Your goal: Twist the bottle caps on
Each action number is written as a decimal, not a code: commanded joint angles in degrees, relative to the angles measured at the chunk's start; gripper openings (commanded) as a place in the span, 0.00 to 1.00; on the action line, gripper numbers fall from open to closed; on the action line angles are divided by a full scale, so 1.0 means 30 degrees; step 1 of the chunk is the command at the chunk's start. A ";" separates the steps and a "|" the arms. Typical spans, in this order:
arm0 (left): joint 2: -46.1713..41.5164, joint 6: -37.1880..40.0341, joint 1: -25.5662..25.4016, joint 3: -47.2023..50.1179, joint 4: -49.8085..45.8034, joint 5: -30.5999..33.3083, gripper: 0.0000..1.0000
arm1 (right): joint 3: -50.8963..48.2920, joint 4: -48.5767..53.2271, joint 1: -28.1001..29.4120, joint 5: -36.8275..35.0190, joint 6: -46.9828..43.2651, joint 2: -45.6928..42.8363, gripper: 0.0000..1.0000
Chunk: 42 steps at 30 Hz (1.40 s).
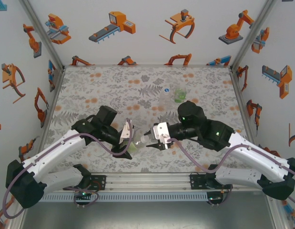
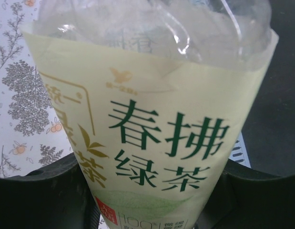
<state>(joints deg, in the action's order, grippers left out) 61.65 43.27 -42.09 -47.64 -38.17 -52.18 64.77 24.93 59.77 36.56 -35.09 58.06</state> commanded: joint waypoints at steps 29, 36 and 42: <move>-0.0429 0.0783 -0.0224 -0.0524 -0.0668 -0.0270 0.00 | -0.0547 -0.1612 -0.0019 -0.0725 0.5118 0.0940 0.22; -0.1201 0.0102 -0.0213 -0.0201 0.0253 0.1885 0.00 | -0.2420 -0.4944 0.0459 -0.5006 1.5466 0.0656 0.00; -0.2166 -0.1289 -0.0237 0.0414 0.1810 0.5989 0.00 | -0.2164 -0.3205 0.0641 -1.1665 2.5382 0.1053 0.00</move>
<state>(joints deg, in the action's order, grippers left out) 57.06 41.28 -42.35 -46.65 -39.00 -39.11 58.24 13.93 61.47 14.96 19.00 59.68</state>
